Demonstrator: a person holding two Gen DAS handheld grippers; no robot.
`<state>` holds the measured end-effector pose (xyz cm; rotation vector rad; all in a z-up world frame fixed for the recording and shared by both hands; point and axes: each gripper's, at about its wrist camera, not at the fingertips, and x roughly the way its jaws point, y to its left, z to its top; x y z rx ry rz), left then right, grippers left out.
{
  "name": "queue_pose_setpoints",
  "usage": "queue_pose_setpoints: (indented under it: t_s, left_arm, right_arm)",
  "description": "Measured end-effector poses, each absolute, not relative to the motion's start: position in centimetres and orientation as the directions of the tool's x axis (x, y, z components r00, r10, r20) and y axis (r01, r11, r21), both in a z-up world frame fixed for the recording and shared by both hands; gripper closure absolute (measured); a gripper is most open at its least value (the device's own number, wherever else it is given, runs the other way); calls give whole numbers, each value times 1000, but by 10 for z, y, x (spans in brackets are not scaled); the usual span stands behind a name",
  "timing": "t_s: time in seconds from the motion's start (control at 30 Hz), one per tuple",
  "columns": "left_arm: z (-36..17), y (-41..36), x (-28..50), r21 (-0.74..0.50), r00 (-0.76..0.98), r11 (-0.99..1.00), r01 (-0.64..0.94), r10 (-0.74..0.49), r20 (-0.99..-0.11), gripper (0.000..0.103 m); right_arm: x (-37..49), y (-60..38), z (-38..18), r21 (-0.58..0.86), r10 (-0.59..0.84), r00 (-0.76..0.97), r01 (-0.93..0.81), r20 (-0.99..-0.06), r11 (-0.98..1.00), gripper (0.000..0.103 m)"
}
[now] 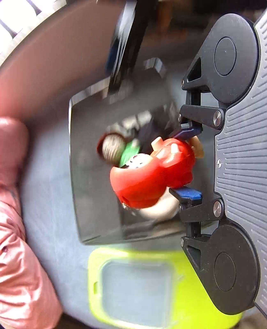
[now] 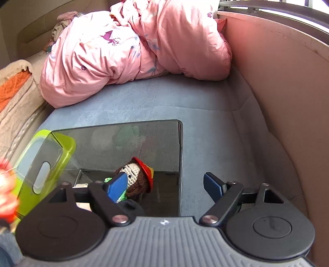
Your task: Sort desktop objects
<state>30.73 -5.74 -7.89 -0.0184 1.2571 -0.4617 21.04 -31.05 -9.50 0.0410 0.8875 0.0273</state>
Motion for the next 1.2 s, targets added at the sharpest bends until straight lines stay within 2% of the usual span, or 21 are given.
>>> queue_pose_setpoints:
  t_s: [0.1, 0.37, 0.5, 0.67, 0.7, 0.77, 0.8, 0.83, 0.97, 1.2]
  left_arm:
    - [-107, -81, 346, -164, 209, 928, 334, -243, -947, 51]
    - [-158, -114, 397, -77, 185, 943, 324, -143, -972, 51]
    - [-159, -105, 390, -139, 164, 943, 302, -195, -967, 51]
    - [-134, -84, 366, -249, 182, 921, 300, -312, -932, 51]
    - [-128, -79, 361, -265, 188, 918, 295, -328, -926, 51]
    - [-112, -66, 348, -308, 196, 908, 284, -369, -908, 51]
    - [-104, -59, 341, -330, 200, 902, 280, -391, -899, 51]
    - [-99, -51, 335, -347, 204, 895, 279, -408, -890, 51]
    - [-82, -18, 300, -392, 218, 872, 293, -460, -861, 50]
    - [-71, 38, 242, -415, 223, 860, 296, -485, -846, 51]
  right_arm:
    - [211, -323, -96, 103, 86, 629, -10, -773, 995, 20]
    - [220, -368, -121, 222, 169, 598, 15, -784, 975, 20]
    - [224, -376, -138, 294, 224, 572, 30, -789, 955, 21]
    - [234, -370, -152, 368, 281, 560, 45, -780, 929, 31]
    - [237, -368, -154, 383, 292, 556, 53, -778, 922, 38]
    - [241, -361, -157, 359, 255, 538, 95, -803, 929, 58]
    - [240, -358, -157, 311, 203, 532, 121, -822, 943, 84]
    - [239, -355, -156, 277, 165, 526, 140, -834, 951, 84]
    - [208, -347, -151, 259, 186, 489, 85, -852, 962, 82]
    - [122, -345, -142, 284, 248, 414, 27, -876, 958, 70]
